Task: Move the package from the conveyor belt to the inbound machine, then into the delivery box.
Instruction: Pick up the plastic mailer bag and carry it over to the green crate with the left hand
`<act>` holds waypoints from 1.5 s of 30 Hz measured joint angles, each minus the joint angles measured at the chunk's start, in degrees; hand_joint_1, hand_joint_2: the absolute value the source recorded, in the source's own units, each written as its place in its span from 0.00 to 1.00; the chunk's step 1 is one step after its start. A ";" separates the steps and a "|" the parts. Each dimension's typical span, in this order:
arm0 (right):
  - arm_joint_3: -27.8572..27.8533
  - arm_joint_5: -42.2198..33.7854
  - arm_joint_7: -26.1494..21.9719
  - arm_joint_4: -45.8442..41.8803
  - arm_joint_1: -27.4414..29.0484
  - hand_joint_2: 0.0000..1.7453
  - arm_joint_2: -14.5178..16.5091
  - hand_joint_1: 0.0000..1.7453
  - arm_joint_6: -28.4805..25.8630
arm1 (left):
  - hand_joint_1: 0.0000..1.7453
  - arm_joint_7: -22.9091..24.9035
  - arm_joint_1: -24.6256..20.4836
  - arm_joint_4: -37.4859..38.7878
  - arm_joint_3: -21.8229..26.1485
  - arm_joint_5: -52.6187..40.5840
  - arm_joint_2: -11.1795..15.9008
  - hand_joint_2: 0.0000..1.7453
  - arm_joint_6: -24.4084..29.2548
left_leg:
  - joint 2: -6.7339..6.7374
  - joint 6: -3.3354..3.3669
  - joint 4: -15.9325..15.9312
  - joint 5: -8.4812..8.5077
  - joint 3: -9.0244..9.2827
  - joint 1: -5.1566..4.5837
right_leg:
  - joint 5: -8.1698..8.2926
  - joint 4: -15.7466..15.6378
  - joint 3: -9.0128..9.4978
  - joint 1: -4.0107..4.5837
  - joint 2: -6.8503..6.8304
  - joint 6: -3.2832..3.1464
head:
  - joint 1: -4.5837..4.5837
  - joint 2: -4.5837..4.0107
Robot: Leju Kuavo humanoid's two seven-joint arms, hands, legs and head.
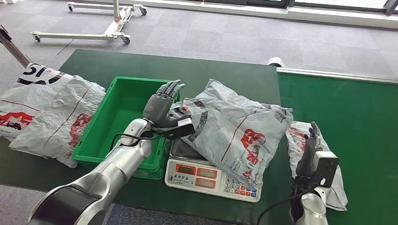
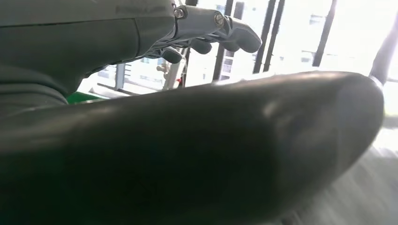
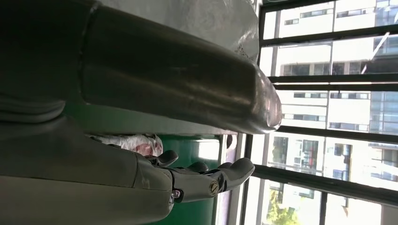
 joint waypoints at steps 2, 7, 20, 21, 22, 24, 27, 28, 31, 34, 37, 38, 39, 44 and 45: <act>0.39 -0.11 -0.10 1.64 -0.69 0.00 0.41 0.00 0.14 | 0.00 0.51 -0.09 1.05 -1.72 -1.01 -0.65 0.00 -0.35 | 0.00 0.00 0.00 0.00 -0.01 0.00 | 0.01 0.00 0.00 0.00 0.00 0.00 | 0.01 0.00; 0.87 -0.23 -0.25 3.88 -1.26 0.00 0.96 0.00 0.18 | 0.00 0.92 -0.22 2.57 -3.61 -1.27 -1.33 0.00 -0.43 | -0.01 0.00 0.00 0.00 -0.02 -0.01 | 0.02 0.00 -0.01 -0.01 -0.01 -0.01 | 0.00 0.00; 1.10 -0.40 -0.26 7.93 -3.02 0.00 1.78 0.00 0.95 | 0.00 0.40 -0.82 4.60 -6.08 -2.10 -3.08 1.00 -4.32 | -0.02 0.03 0.00 0.03 -0.04 -0.01 | 0.03 0.00 -0.01 -0.01 -0.02 -0.01 | 0.01 0.00; 1.12 -0.40 -0.26 8.30 -3.15 0.00 1.86 0.00 0.96 | 0.00 0.39 -0.83 4.70 -6.18 -2.10 -3.27 1.00 -4.40 | -0.01 0.03 0.00 0.03 -0.04 -0.01 | 0.03 0.00 -0.01 -0.01 -0.02 -0.01 | 0.01 0.00; 1.14 -0.40 -0.26 8.61 -3.26 0.00 1.92 0.00 0.97 | 0.00 0.39 -0.84 4.79 -6.22 -2.10 -3.43 1.00 -4.46 | -0.02 0.03 0.00 0.03 -0.04 -0.01 | 0.03 0.00 -0.01 -0.01 -0.02 -0.02 | 0.01 0.00; 1.18 -0.42 -0.26 9.12 -3.45 0.00 1.99 0.00 0.97 | 0.00 0.39 -0.85 4.94 -6.24 -2.09 -3.63 1.00 -4.51 | -0.02 0.03 0.00 0.03 -0.04 -0.01 | 0.03 0.00 -0.02 -0.01 -0.02 -0.02 | 0.00 0.00; 1.20 -0.53 -0.26 9.89 -3.87 0.00 2.01 0.00 1.08 | 0.00 0.01 -0.88 5.10 -6.27 -1.80 -3.91 1.00 -5.30 | -0.01 0.03 0.00 0.03 -0.04 -0.01 | 0.03 0.00 -0.02 0.00 -0.02 -0.02 | -0.01 0.00; 1.20 -0.60 -0.28 10.28 -4.04 0.00 2.01 0.00 1.21 | 0.00 -0.27 -0.88 5.17 -6.27 -1.54 -4.09 1.00 -5.87 | -0.01 0.03 0.00 0.03 -0.04 -0.01 | 0.03 0.00 -0.02 0.00 -0.02 -0.02 | -0.01 0.00; 1.20 -1.07 -0.63 12.21 -4.86 0.00 2.02 0.00 1.79 | 0.75 -0.81 -0.85 5.45 -6.29 -0.73 -4.74 1.00 -7.47 | -0.02 0.03 0.00 0.03 -0.05 -0.01 | 0.03 0.00 -0.02 0.00 -0.02 -0.02 | -0.01 0.00; 1.22 -1.83 -1.80 15.08 -5.95 0.00 2.04 0.00 2.21 | 1.00 -0.57 -0.60 5.82 -6.68 -0.01 -5.01 1.00 -8.36 | -0.02 0.03 0.00 0.03 -0.05 -0.01 | 0.03 0.00 0.00 0.00 -0.02 -0.02 | 0.00 0.00; 1.36 -2.39 -2.58 17.68 -6.98 0.00 2.11 0.00 2.48 | 1.00 -0.51 -0.10 6.09 -6.96 1.00 -4.82 1.00 -8.34 | -0.02 0.03 0.00 0.04 -0.05 -0.01 | 0.04 0.00 0.00 0.00 -0.02 -0.02 | 0.01 0.00; 1.42 -2.50 -2.67 18.28 -7.24 0.00 2.15 0.00 2.54 | 1.00 -0.58 0.02 6.14 -6.98 1.20 -4.69 1.00 -8.22 | -0.02 0.03 0.00 0.04 -0.05 -0.01 | 0.04 0.00 0.00 0.00 -0.02 -0.02 | 0.01 0.00; 1.51 -2.61 -2.69 18.74 -7.47 0.00 2.19 0.00 2.62 | 1.00 -0.65 0.09 6.17 -6.98 1.37 -4.55 1.00 -8.12 | -0.02 0.02 0.00 0.04 -0.05 -0.01 | 0.04 0.01 0.00 0.00 -0.02 -0.02 | 0.01 0.00; 2.11 -3.35 -2.61 19.90 -8.54 0.00 2.22 0.00 3.11 | 1.00 -0.63 0.07 6.20 -7.03 1.92 -3.97 1.00 -7.80 | 0.00 0.00 0.00 0.06 -0.04 -0.01 | 0.05 0.03 -0.01 0.01 0.00 -0.05 | 0.01 0.00; 2.19 -3.46 -2.59 20.01 -8.74 0.00 2.22 0.00 3.19 | 1.00 -0.56 0.03 6.18 -7.03 2.02 -3.91 1.00 -7.74 | 0.00 -0.01 0.00 0.07 -0.04 0.00 | 0.06 0.03 -0.02 0.01 0.00 -0.06 | 0.01 0.00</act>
